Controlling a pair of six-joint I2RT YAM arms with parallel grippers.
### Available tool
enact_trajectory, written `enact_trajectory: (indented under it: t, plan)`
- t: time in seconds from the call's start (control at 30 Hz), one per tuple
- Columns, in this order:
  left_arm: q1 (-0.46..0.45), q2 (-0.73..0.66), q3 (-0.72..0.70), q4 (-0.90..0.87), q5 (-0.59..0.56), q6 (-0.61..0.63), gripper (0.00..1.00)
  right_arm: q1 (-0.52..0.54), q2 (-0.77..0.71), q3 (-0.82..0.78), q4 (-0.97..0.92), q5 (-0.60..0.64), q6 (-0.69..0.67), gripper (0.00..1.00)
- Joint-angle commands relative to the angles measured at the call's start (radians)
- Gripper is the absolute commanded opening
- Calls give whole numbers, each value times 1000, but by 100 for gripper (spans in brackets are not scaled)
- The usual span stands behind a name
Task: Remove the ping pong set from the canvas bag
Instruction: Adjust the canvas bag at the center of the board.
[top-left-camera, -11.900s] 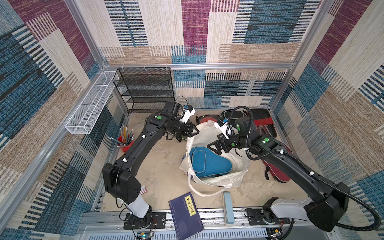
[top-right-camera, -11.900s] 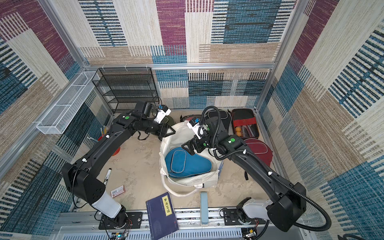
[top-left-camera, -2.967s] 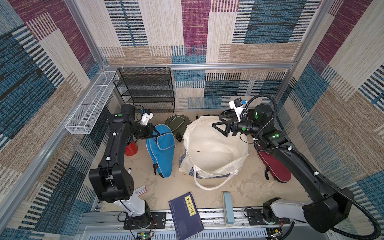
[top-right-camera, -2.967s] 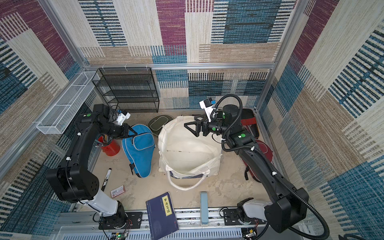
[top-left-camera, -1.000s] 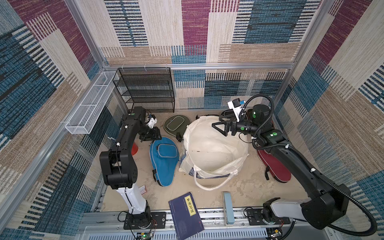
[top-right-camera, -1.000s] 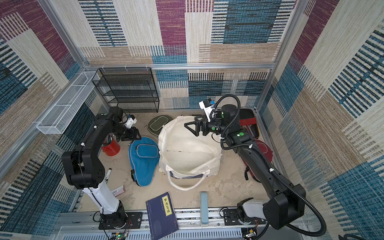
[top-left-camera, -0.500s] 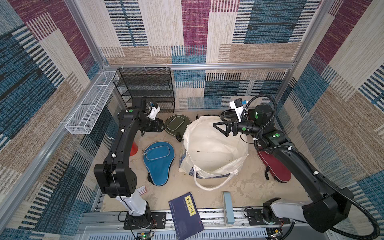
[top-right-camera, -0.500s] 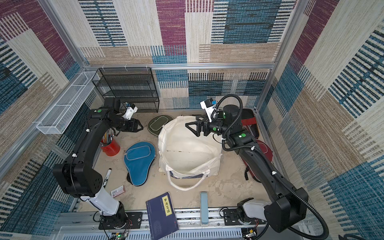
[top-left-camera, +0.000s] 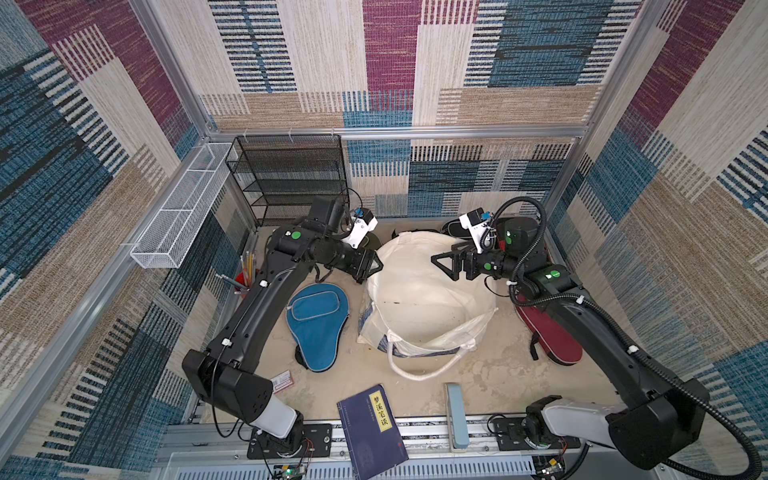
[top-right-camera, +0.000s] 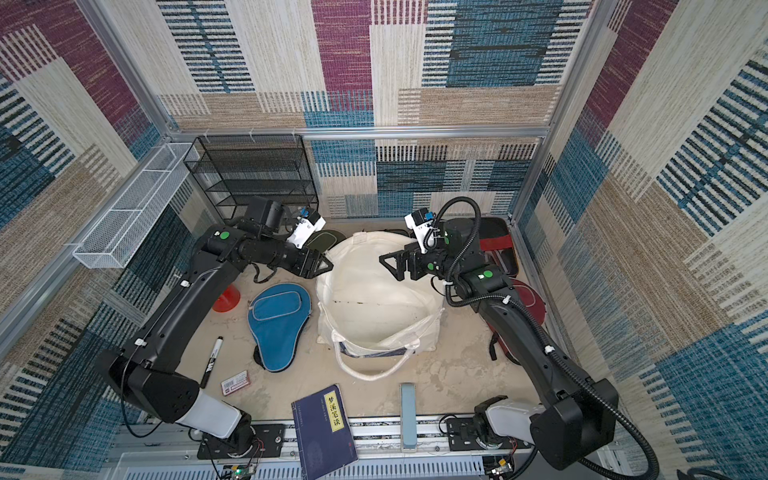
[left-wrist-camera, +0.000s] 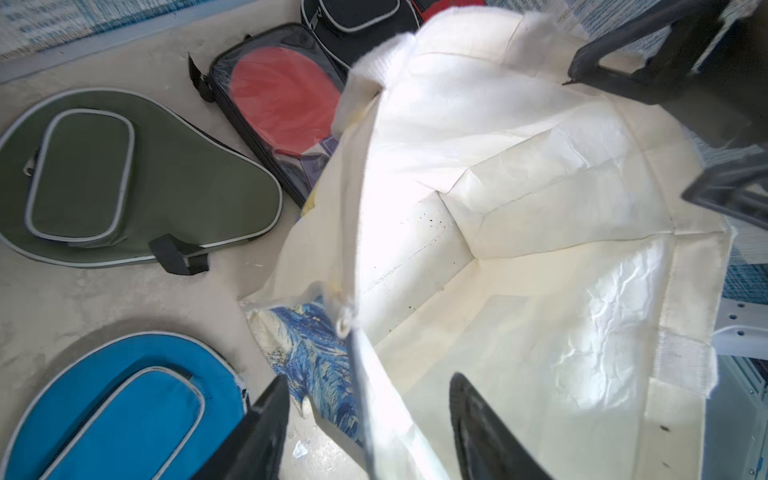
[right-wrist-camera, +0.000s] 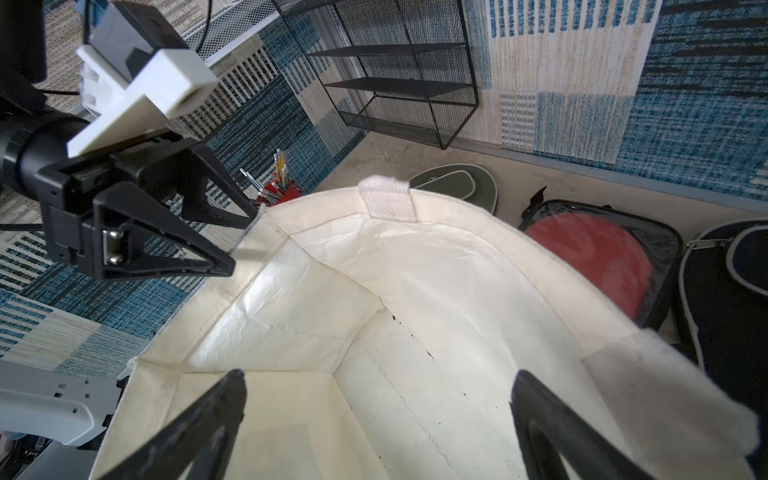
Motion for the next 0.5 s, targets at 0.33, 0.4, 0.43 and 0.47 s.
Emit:
enact_trajectory:
  t: [0.33,0.4,0.43,0.47]
  plan:
    - [-114,-19,-31,113,-45,18,0,2,-25,12,-90,99,-65,99]
    - [-120,-94,-110,205,-28,18,0,3,-28,17,-93,96,-71,99]
    - [-123,-132,-154,253,-20,19,0,3,-29,19,-95,93,-76,99]
    - [-125,-170,-204,311,-20,14,0,3,-31,18,-94,86,-80,99]
